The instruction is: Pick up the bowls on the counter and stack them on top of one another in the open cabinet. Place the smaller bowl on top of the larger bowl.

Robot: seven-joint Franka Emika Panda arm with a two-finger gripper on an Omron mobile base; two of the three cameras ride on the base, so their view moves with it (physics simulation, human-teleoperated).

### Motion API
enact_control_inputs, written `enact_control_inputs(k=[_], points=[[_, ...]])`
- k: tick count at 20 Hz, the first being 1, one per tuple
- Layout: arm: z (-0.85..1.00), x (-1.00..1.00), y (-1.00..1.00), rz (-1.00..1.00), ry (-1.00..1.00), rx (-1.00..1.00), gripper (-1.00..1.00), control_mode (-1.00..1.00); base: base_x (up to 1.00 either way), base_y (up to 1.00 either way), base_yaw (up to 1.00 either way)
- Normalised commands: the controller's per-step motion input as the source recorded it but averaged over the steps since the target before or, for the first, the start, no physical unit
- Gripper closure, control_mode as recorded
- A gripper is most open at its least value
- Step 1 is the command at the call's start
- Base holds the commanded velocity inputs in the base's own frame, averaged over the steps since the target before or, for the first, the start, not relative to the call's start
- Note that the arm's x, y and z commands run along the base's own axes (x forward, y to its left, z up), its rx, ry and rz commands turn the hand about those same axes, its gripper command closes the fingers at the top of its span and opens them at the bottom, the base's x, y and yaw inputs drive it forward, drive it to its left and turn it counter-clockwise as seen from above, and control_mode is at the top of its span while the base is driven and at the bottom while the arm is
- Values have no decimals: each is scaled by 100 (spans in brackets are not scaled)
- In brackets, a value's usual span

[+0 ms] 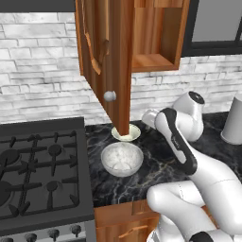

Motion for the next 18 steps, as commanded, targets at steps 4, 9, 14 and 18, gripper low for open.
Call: enact_control_inputs(k=[4,9,14,18], points=[[-2,2,-1,-12,0,12,-100,-100,0,0,0],[-5,0,0,-6,0,6,-100,-100,0,0,0],[-12,5,0,-4,0,4,-100,-100,0,0,0],[-10,11,-4,-1,0,7,-100,-100,0,0,0]])
